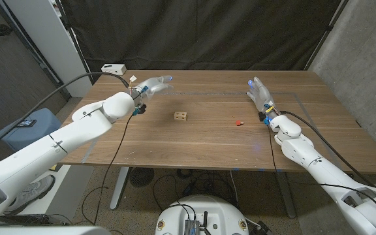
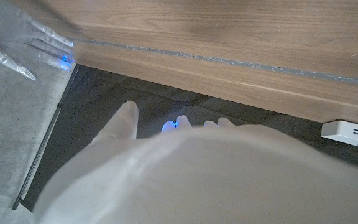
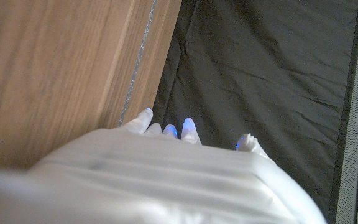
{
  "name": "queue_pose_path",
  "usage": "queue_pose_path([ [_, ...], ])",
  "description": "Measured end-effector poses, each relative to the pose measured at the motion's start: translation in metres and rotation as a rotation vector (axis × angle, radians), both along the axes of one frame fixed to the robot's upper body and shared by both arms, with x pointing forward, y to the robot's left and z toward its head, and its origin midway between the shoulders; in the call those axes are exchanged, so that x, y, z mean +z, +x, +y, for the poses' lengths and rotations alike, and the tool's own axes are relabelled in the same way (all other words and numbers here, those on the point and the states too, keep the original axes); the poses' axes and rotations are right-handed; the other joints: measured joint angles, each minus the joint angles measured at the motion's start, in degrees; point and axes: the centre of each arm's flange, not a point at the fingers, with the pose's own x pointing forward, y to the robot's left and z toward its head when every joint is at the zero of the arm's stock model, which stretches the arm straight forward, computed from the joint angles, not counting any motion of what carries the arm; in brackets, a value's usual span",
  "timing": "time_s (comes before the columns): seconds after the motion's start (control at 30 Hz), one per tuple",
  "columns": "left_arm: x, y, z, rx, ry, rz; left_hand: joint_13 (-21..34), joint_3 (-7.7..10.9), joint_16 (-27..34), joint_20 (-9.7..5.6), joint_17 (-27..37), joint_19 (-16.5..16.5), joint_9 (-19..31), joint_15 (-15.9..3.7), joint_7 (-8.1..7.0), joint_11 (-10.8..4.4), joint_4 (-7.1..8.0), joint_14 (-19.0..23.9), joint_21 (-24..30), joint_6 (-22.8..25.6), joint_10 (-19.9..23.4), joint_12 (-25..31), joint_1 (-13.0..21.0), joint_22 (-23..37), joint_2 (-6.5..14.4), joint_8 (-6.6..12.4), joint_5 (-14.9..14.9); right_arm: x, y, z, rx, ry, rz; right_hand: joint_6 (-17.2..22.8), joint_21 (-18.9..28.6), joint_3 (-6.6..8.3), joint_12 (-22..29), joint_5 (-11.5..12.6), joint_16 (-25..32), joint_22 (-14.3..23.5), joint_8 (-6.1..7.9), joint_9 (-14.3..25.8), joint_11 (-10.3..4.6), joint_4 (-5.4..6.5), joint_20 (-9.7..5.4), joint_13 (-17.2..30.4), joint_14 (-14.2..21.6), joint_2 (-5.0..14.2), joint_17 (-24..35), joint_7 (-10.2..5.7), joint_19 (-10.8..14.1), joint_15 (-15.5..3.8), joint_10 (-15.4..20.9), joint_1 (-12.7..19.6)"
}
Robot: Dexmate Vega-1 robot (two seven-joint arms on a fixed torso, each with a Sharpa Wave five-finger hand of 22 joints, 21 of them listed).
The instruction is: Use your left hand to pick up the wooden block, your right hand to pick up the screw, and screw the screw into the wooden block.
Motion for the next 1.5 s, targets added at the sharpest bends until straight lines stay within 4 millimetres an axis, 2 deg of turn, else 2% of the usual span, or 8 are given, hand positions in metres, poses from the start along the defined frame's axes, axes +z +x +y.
queue_pose_path([
  [0.2, 0.004, -0.006, -0.006, 0.043, 0.086, -0.027, 0.3, -0.3, 0.4, 0.56, 0.0, -0.2, 0.0, -0.66, -0.68, -0.67, -0.3, 1.1, 0.0, 1.8, 2.5, 0.8, 1.7, 0.0, -1.7, 0.55, 0.0, -0.002, 0.001, -0.004, -0.003, 0.006, 0.001, 0.0, 0.0, 0.07, 0.0, 0.0, 0.0, 0.0, 0.0, 0.0, 0.0, -0.07, 0.0, 0.0, -0.3, 0.0, 0.0, 0.0, 0.0, 0.32, 0.0, 0.0],
  [0.3, 0.008, -0.01, -0.01, 0.06, 0.134, -0.043, 0.3, -0.8, 0.4, 0.59, 0.0, -0.2, 0.0, -1.3, -1.89, -1.77, -0.58, 1.8, 0.0, 3.1, 3.6, 0.8, 3.4, 0.0, -3.3, 0.55, 0.0, -0.003, 0.001, -0.006, -0.006, 0.01, 0.002, 0.0, 0.0, 0.07, 0.0, 0.0, 0.0, 0.0, 0.0, 0.0, 0.0, -0.07, 0.0, 0.0, -0.3, 0.0, 0.0, 0.0, 0.0, 0.31, 0.0, 0.0],
  [0.4, 0.011, -0.013, -0.014, 0.07, 0.177, -0.05, 0.5, -1.19, 0.4, 2.14, 0.0, -0.2, 0.0, -0.87, -2.61, -2.5, -0.51, 2.4, 0.0, 4.2, 4.3, 1.1, 4.9, -0.1, -4.8, 1.01, 0.0, -0.003, 0.002, -0.007, -0.007, 0.014, 0.0, 0.0, 0.0, 0.07, 0.0, 0.0, 0.0, 0.0, 0.0, 0.0, 0.0, -0.07, 0.0, 0.0, -0.3, 0.0, 0.0, 0.0, 0.0, 0.31, 0.0, 0.0],
  [0.53, 0.015, -0.015, -0.019, 0.076, 0.228, -0.053, 0.5, -1.4, 0.4, 3.03, 0.0, -0.4, 0.0, -0.9, -3.81, -3.64, -0.7, 2.4, 0.0, 5.4, 5.6, 1.3, 6.5, -0.2, -6.4, 1.0, 0.0, -0.002, 0.002, -0.008, -0.009, 0.019, 0.0, 0.0, 0.0, 0.07, 0.0, 0.0, 0.0, 0.0, 0.0, 0.0, 0.0, -0.07, 0.0, 0.0, -0.3, 0.0, 0.0, 0.0, 0.0, 0.31, 0.0, 0.0],
  [0.63, 0.019, -0.016, -0.023, 0.092, 0.284, -0.051, 0.5, -1.69, 0.4, 4.28, 0.0, -0.4, 0.0, -0.9, -4.59, -4.12, -0.56, 2.4, -0.5, 6.2, 6.6, 1.3, 7.9, -0.2, -7.8, 1.0, 0.0, -0.002, 0.003, -0.009, -0.011, 0.022, 0.0, 0.0, 0.0, 0.07, 0.0, 0.0, 0.0, 0.0, 0.0, 0.0, 0.0, -0.07, 0.0, 0.0, -0.3, 0.0, 0.0, 0.0, 0.0, 0.31, 0.0, 0.0],
  [0.8, 0.024, -0.017, -0.031, 0.122, 0.381, -0.042, 0.5, -1.87, 0.1, 5.08, 0.0, -0.4, 0.0, -0.47, -5.17, -4.21, -0.39, 1.9, -0.7, 5.6, 6.6, 1.1, 10.7, -0.2, -9.5, 0.87, 0.4, -0.002, 0.004, -0.01, -0.016, 0.028, 0.0, 0.0, 0.0, 0.07, 0.0, 0.0, 0.0, 0.0, 0.0, 0.0, 0.0, -0.07, 0.0, 0.0, -0.5, 0.0, 0.0, 0.0, 0.0, 0.51, 0.0, 0.0],
  [1.37, 0.033, -0.02, -0.063, 0.271, 0.631, -0.044, 0.5, -2.17, 0.2, 5.07, 0.3, -0.4, 0.0, 0.16, -4.73, -4.66, -0.09, 1.3, -0.7, 4.2, 6.6, 0.7, 14.0, -0.2, -11.1, 0.07, 0.4, -0.002, 0.005, -0.013, -0.039, 0.048, 0.003, 0.0, 0.0, 0.3, 0.0, 0.0, 0.0, 0.0, 0.0, 0.0, 0.0, -0.3, 0.22, 0.0, -0.7, 0.0, 0.0, 0.0, -0.2, 0.72, 0.0, 0.0],
  [1.5, 0.032, -0.018, -0.068, 0.306, 0.66, -0.041, 0.5, -2.41, 0.2, 5.07, 0.3, -0.4, 0.0, 2.39, -4.73, -4.59, 0.15, 1.5, -0.7, 4.2, 6.9, 0.7, 16.0, -0.2, -11.4, 0.07, 0.4, -0.003, 0.005, -0.013, -0.045, 0.052, 0.004, 0.0, 0.0, 0.3, 0.0, 0.0, 0.0, 0.0, 0.0, 0.0, 0.0, -0.3, 0.22, 0.0, -0.5, 0.0, 0.0, 0.0, -0.2, 0.97, 0.0, 0.0],
])
